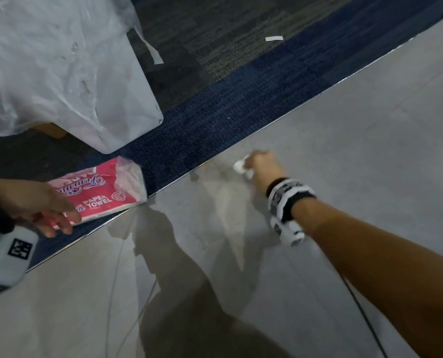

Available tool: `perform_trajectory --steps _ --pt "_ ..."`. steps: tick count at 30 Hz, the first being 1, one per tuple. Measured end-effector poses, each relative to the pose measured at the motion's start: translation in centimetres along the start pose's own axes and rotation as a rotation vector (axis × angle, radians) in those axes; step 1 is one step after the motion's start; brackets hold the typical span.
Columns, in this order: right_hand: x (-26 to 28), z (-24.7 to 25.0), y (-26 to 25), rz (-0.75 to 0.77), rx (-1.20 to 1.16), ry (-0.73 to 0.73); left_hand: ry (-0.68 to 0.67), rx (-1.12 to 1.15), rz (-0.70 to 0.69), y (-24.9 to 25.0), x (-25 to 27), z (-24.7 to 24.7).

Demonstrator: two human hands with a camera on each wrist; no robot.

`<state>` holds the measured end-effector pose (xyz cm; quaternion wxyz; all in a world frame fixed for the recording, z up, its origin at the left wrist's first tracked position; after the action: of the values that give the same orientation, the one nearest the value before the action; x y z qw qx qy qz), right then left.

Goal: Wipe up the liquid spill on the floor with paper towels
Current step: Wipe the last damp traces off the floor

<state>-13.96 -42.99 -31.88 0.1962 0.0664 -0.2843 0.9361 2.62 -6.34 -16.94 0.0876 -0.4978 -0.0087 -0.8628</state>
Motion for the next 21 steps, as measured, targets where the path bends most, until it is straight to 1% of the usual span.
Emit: perform_trajectory --steps 1,2,3,4,5,6,7,8,9,10,11,13,14,15,16,18,19,20,21 --pt "-0.8 1.6 0.1 -0.122 0.004 0.072 0.008 0.015 -0.002 0.0 0.2 0.0" --pt "-1.5 2.1 0.2 -0.228 -0.006 0.16 0.02 0.03 -0.009 0.1 0.3 0.2" --pt "-2.2 2.4 -0.2 -0.278 0.02 0.224 0.031 0.055 -0.019 0.2 0.5 0.3" --pt "-2.5 1.5 -1.2 -0.237 0.002 0.238 0.039 0.071 -0.019 0.5 0.6 0.3" --pt "-1.7 0.2 -3.7 -0.15 0.009 0.164 0.04 0.077 -0.018 0.7 0.8 0.3" --pt "-0.5 -1.7 -6.5 -0.019 0.024 0.034 0.037 0.078 -0.018 0.9 0.7 0.3" --pt "1.0 -3.6 -8.6 0.133 0.068 -0.138 0.03 0.076 -0.017 1.1 0.7 0.3" --pt "1.6 -4.7 -9.5 0.236 0.096 -0.232 0.024 0.077 -0.017 1.3 0.7 0.2" --pt "1.8 -4.3 -9.6 0.27 0.089 -0.241 0.023 0.077 -0.015 1.5 0.7 0.1" --pt "1.3 -3.1 -9.0 0.233 0.026 -0.185 0.021 0.072 -0.009 1.4 0.6 0.2" --pt "0.3 -1.8 -8.0 0.143 -0.011 -0.095 0.018 0.067 -0.005 1.3 0.6 0.4" --pt "-1.4 0.0 -5.4 -0.084 0.038 0.108 0.01 0.066 0.001 1.0 0.5 0.7" --pt "-1.8 0.0 -5.1 -0.131 0.082 0.155 0.011 0.063 0.004 0.8 0.5 0.9" --pt "-1.7 -0.8 -6.2 -0.099 0.086 0.153 0.014 0.054 0.002 0.6 0.6 1.0" --pt "-1.2 -2.0 -8.2 0.01 0.095 0.094 0.018 0.042 -0.002 0.7 0.7 1.1" --pt "1.3 -5.4 -12.5 0.255 0.163 -0.112 0.018 0.035 -0.013 0.9 1.0 1.0" --pt "2.1 -6.0 -13.4 0.325 0.166 -0.159 0.012 0.028 -0.017 1.0 1.1 0.8" --pt "2.0 -5.5 -13.4 0.326 0.143 -0.172 0.009 0.025 -0.014 1.0 1.2 0.7" --pt "1.4 -4.3 -12.7 0.26 0.095 -0.162 0.009 0.033 -0.014 0.9 1.1 0.6"
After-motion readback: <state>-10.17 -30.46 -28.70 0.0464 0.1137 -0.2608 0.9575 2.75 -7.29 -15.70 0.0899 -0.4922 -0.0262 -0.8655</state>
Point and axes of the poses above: each hand's wrist, its own x-axis away from the middle knuckle, its own z-axis out of the back of the hand, y = z × x, the point moved 1 cm from there along -x, towards the middle knuckle, and after that the axes turned 2 degrees about y, right-handed, at the moved point
